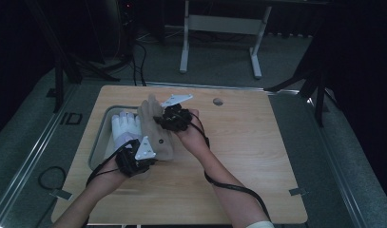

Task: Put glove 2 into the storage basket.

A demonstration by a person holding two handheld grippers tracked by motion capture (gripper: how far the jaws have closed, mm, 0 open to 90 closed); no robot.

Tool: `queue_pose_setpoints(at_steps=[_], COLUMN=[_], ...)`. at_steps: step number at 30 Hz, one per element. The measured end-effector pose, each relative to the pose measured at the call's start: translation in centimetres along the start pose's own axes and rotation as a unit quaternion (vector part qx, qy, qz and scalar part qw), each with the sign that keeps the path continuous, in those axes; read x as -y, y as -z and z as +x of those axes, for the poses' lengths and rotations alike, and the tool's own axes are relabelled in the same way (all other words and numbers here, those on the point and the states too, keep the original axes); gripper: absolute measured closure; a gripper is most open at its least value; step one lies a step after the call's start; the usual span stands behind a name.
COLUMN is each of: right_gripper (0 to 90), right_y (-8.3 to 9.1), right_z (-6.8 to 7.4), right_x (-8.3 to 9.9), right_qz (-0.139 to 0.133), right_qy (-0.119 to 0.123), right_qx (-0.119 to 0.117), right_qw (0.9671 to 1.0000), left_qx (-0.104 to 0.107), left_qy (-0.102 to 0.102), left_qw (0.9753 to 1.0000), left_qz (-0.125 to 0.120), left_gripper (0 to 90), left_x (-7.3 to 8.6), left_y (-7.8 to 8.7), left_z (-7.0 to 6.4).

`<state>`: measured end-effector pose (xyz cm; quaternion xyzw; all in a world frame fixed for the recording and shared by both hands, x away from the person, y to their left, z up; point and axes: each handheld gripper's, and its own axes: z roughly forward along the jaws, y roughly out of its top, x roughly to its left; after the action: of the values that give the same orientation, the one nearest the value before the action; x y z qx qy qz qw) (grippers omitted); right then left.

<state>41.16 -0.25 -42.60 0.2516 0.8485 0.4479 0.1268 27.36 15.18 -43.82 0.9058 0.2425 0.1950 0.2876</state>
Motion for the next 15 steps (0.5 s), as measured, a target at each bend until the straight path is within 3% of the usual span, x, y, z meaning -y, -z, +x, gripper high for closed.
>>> queue_pose_setpoints(at_steps=[15], right_gripper=[73.5], right_y=[-5.7], right_z=[3.8], right_x=[-2.2], right_qz=[0.005], right_qy=[0.006], right_qx=[-0.040], right_qw=[0.9992], left_qx=[-0.019], left_qy=[0.035], left_qw=[0.9988], left_qz=[0.029], left_gripper=[81.5], left_x=[4.7], left_y=[2.7], left_z=[2.1])
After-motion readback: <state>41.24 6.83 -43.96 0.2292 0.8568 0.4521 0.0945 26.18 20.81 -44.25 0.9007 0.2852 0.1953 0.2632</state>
